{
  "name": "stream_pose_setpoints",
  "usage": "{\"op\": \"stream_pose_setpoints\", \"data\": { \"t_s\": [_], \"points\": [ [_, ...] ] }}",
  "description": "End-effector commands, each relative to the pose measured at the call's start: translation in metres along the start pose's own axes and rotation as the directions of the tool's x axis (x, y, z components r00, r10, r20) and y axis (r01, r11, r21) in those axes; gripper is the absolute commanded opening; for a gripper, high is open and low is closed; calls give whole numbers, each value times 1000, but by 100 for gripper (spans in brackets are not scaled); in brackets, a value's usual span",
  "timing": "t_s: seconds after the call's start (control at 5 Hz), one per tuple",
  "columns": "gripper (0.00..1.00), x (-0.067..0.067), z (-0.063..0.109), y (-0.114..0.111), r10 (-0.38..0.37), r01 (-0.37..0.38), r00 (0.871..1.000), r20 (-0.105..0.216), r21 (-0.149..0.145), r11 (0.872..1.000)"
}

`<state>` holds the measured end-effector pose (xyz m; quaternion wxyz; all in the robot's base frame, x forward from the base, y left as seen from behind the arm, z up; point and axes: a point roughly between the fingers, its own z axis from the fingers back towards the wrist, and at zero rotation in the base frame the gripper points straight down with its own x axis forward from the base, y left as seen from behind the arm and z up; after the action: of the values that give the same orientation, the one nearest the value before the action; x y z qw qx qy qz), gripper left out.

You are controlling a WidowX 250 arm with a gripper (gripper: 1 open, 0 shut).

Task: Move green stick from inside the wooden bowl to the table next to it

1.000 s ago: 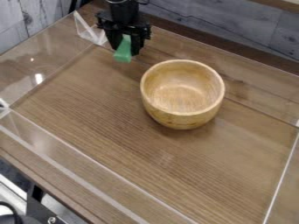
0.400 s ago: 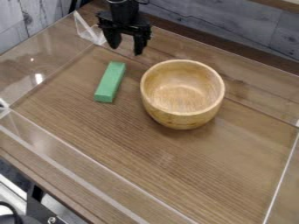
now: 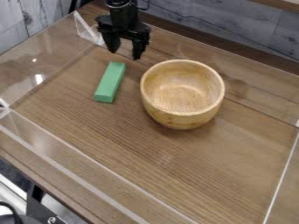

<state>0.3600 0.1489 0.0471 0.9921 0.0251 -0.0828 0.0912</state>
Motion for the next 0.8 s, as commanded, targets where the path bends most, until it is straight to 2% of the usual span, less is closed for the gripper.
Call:
{"op": "stream_pose_setpoints", "data": {
  "t_s": [0.0,0.6],
  "points": [
    [100,5,8,8,13,-13,999,29,22,1000],
    [100,-3,-10,14,17,-16,1000,-17,46,999]
  ]
}}
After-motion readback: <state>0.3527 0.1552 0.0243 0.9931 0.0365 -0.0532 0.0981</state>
